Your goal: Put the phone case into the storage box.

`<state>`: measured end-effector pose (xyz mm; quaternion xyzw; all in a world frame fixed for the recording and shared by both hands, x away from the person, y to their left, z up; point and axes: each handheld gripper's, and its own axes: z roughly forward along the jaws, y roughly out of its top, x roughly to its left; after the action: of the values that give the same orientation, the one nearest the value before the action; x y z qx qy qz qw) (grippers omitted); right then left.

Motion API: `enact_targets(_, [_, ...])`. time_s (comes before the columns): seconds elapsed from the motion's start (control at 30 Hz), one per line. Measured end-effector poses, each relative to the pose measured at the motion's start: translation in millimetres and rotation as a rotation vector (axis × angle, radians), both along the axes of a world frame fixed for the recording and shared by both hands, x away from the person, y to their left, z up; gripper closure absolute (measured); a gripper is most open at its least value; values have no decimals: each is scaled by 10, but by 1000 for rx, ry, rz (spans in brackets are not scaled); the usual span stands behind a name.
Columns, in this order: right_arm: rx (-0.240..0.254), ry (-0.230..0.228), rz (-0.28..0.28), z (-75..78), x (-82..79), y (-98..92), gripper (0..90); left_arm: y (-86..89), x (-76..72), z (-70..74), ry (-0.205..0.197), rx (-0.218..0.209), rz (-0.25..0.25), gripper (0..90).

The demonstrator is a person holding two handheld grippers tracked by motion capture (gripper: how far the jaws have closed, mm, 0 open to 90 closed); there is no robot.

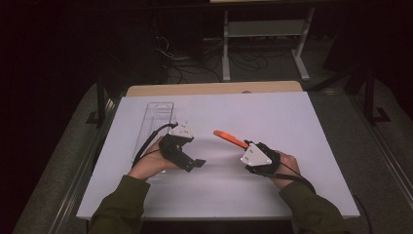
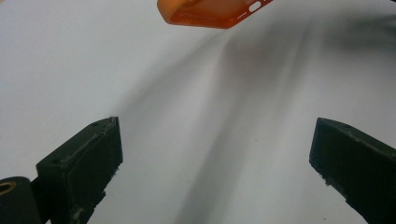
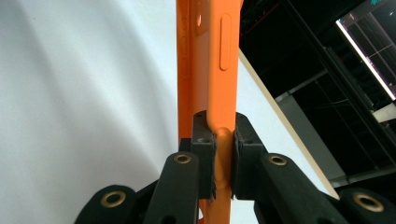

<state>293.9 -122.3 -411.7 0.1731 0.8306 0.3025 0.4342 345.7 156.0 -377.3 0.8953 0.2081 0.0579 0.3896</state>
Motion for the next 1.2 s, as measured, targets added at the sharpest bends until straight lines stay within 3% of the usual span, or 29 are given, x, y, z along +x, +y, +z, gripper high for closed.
enact_targets(0.17, [59, 44, -14, -5, 21, -2, 805, -2, 8, -8, 10, -1, 2, 4])
enact_targets(0.27, [66, 53, -13, -3, 33, -12, 805, -3, 10, -8, 13, -1, 3, 2])
enact_targets(0.3, [101, 74, -25, -3, 33, -11, 805, -1, 13, -6, 9, 1, 4, 0])
enact_targets(0.5, [163, 110, -41, 9, 50, -27, 804, -16, -4, -15, 6, -1, 6, 0])
enact_targets(0.73, [239, 162, -58, 12, 85, -50, 804, -23, -5, -14, -11, 28, -11, 0])
enact_targets(0.97, [310, 209, -80, 21, 104, -68, 804, -32, -4, -20, 2, 5, 7, 0])
enact_targets(1.03, [336, 231, -83, 20, 119, -84, 804, -33, -2, -20, 2, 6, 9, 0])
enact_targets(1.07, [360, 242, -88, 19, 125, -85, 804, -19, 12, -11, -9, 26, -3, 0])
enact_targets(1.2, [401, 280, -96, 15, 142, -111, 804, -25, 3, -10, -7, 3, 21, 0])
